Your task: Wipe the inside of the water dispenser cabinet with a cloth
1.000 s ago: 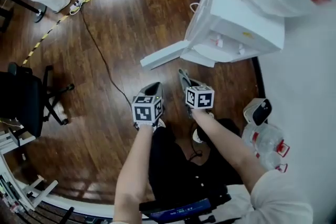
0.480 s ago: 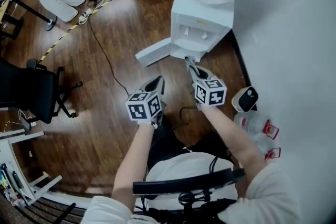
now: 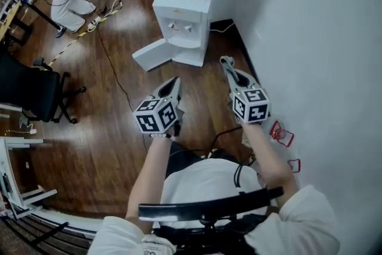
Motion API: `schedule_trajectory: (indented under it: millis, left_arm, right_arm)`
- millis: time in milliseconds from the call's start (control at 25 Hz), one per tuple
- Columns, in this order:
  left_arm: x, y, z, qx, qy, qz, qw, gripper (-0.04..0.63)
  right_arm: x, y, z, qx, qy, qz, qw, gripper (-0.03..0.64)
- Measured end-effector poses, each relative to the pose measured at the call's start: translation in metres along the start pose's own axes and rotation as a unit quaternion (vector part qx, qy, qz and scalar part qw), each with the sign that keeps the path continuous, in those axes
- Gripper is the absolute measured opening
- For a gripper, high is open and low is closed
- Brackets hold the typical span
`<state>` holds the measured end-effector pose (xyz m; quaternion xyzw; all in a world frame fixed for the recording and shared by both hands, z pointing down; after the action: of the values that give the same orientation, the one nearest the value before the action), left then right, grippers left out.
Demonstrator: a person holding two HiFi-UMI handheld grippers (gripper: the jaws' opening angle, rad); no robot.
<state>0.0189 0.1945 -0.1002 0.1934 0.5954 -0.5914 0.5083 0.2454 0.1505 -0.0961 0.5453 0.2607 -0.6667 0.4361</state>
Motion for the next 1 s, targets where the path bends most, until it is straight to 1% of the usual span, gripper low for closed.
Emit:
schedule_trajectory:
  millis: [160, 320, 440, 640, 760, 880, 1000]
  left_arm:
    - [-0.004, 0.047, -0.020, -0.028, 0.007, 0.025, 0.9993, -0.012]
    - [-0.010, 0.066, -0.046, -0.059, -0.003, 0.046, 0.9972, -0.012]
    - [-0.017, 0.062, -0.067, -0.071, -0.023, 0.050, 0.9959, -0.012]
    - [-0.022, 0.048, -0.093, -0.082, -0.046, 0.062, 0.9937, -0.012]
    - [-0.020, 0.040, -0.102, -0.083, -0.048, 0.065, 0.9932, -0.012]
    - [-0.018, 0.033, -0.108, -0.083, -0.045, 0.065, 0.9934, -0.012]
    - [-0.014, 0.026, -0.112, -0.078, -0.042, 0.061, 0.9942, -0.012]
  right_arm:
    - [0.012, 0.002, -0.070, -0.002, 0.026, 0.037, 0.999, 0.035]
    - [0.009, -0.019, -0.109, -0.007, 0.043, 0.074, 0.996, 0.035]
    - [0.003, -0.049, -0.121, -0.013, 0.040, 0.084, 0.996, 0.035]
    - [-0.003, -0.091, -0.130, -0.031, 0.035, 0.066, 0.997, 0.034]
    - [-0.002, -0.105, -0.134, -0.035, 0.040, 0.078, 0.996, 0.032]
    - [0.000, -0.120, -0.135, -0.037, 0.038, 0.069, 0.996, 0.032]
    - [0.004, -0.133, -0.132, -0.029, 0.036, 0.063, 0.997, 0.032]
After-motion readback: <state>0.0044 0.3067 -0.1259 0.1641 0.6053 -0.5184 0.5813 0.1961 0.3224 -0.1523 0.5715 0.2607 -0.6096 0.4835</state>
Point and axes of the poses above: the fingertips, and each gripper's own axes: z forward along the fingers, y to its right, x out of its top, the point moved 6 cm from there along -z, backward along the fingers, and after that the axes turned 11 degrees about y, right-handed, at the moved point
